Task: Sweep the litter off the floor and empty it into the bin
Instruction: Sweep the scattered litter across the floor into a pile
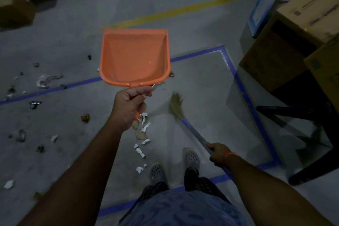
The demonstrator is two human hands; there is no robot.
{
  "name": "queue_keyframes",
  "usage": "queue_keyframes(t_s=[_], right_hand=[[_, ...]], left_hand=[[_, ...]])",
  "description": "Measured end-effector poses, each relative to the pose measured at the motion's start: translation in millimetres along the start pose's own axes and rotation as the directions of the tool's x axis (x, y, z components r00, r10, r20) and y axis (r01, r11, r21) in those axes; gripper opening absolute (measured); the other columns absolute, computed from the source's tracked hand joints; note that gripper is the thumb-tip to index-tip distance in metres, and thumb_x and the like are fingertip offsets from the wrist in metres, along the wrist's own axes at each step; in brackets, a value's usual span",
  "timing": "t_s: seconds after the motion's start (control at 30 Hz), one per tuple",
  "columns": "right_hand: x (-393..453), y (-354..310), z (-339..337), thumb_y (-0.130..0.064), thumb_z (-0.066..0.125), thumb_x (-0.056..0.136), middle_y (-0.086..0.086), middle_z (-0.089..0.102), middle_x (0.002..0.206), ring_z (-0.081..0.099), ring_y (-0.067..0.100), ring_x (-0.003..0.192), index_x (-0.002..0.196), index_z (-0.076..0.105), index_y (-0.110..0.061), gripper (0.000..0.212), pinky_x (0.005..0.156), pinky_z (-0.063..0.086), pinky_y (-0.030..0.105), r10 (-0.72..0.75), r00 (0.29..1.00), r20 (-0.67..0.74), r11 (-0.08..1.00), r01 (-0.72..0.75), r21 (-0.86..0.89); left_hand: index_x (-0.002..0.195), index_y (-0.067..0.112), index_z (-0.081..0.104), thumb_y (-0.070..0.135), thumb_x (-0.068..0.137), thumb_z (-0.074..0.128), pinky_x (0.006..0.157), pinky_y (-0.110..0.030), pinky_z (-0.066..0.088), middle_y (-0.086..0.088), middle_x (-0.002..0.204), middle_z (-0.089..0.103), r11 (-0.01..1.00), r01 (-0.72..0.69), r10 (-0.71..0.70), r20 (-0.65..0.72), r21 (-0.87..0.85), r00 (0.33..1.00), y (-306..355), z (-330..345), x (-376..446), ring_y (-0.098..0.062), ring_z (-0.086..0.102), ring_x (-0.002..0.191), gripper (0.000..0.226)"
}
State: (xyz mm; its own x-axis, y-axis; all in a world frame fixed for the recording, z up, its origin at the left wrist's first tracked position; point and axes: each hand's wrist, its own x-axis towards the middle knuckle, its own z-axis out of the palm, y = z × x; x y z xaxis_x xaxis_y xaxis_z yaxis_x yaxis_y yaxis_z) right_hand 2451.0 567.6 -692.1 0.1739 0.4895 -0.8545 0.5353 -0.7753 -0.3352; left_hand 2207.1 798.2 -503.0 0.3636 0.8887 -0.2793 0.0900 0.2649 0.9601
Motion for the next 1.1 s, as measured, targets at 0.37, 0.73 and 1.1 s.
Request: queue_keyframes(t_s=[0.37, 0.73, 1.1], right_hand=[[38, -47, -77, 0.001, 0.059, 0.084, 0.013, 0.063, 0.100, 0.059, 0.022, 0.060, 0.148, 0.039, -0.037, 0.076, 0.050, 0.048, 0.029, -0.204, 0.978, -0.032, 0.979, 0.203, -0.037], [112, -114, -171, 0.000, 0.057, 0.083, 0.017, 0.061, 0.116, 0.066, 0.028, 0.067, 0.150, 0.037, -0.017, 0.072, 0.050, 0.051, 0.027, -0.084, 0.989, -0.125, 0.992, 0.071, -0.107], [167, -237, -153, 0.002, 0.061, 0.085, 0.011, 0.057, 0.122, 0.061, 0.018, 0.066, 0.150, 0.038, -0.029, 0.076, 0.052, 0.050, 0.024, -0.179, 0.965, 0.193, 0.878, 0.245, -0.412]], left_hand=[[0.106, 0.011, 0.073, -0.008, 0.095, 0.050, 0.039, -0.015, 0.033, -0.001, 0.088, 0.074, 0.999, -0.052, 0.051, -0.127, -0.009, 0.991, 20, 0, 22, -0.008, 0.047, 0.045, 0.033], [0.107, 0.008, 0.073, -0.009, 0.095, 0.050, 0.039, -0.017, 0.035, -0.010, 0.092, 0.070, 0.998, -0.063, 0.065, -0.218, 0.014, 0.974, 23, -46, 63, -0.010, 0.050, 0.045, 0.031], [0.103, 0.013, 0.076, -0.008, 0.094, 0.051, 0.041, -0.021, 0.036, -0.007, 0.091, 0.074, 0.998, -0.059, 0.045, -0.367, -0.025, 0.929, 25, -109, 127, -0.012, 0.052, 0.047, 0.034]])
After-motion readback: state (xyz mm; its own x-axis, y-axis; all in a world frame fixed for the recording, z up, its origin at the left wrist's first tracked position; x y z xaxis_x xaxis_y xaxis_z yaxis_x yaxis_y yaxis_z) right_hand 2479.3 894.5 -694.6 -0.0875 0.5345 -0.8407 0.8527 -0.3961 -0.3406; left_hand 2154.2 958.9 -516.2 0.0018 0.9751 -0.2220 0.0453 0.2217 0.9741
